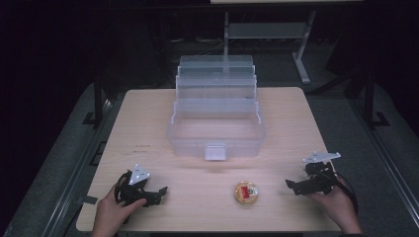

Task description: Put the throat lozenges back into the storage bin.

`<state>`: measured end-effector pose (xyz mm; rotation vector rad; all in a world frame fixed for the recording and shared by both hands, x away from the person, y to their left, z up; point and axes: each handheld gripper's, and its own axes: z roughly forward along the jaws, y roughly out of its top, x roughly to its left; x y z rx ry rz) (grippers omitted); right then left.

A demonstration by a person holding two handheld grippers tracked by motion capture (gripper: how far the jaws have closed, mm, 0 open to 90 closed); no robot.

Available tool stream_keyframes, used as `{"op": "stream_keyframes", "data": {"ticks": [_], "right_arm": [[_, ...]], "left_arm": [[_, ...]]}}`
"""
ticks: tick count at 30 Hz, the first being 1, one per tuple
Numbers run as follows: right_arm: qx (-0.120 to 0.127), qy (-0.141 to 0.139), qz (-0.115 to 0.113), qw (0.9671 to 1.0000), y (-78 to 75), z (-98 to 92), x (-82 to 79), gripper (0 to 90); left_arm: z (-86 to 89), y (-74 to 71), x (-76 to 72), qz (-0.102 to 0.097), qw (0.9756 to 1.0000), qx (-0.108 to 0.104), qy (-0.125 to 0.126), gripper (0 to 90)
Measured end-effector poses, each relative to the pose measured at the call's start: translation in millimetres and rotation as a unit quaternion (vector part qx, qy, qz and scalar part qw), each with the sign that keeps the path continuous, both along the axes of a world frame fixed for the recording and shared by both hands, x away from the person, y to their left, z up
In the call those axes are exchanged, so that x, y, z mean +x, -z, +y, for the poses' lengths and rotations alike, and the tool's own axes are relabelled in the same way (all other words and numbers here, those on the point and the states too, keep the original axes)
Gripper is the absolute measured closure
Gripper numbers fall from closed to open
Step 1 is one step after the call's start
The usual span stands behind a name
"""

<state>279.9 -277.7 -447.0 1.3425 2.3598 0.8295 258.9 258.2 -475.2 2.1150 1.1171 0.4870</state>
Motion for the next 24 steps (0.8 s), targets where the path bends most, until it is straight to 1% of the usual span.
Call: {"op": "stream_keyframes", "data": {"ticks": [5, 10, 15, 24], "right_arm": [[-0.002, -0.006, 0.000, 1.0000, -1.9, 2.5, 0.9, 0.0], [-0.004, -0.020, 0.002, 0.9998, -4.8, 7.3, 1.2, 0.0], [-0.001, -0.030, 0.004, 0.9995, -7.1, 13.7, 1.2, 0.0], [-0.005, -0.044, 0.010, 0.9990, -10.7, 23.8, 1.3, 0.0]], "left_arm": [[0.0, 0.0, 0.0, 0.000, 1.0000, 0.000, 0.000, 10.6], [0.0, 0.0, 0.0, 0.000, 1.0000, 0.000, 0.000, 10.6], [0.0, 0.0, 0.0, 0.000, 1.0000, 0.000, 0.000, 10.7], [-0.1, 0.0, 0.0, 0.000, 1.0000, -0.001, 0.000, 10.6]]}}
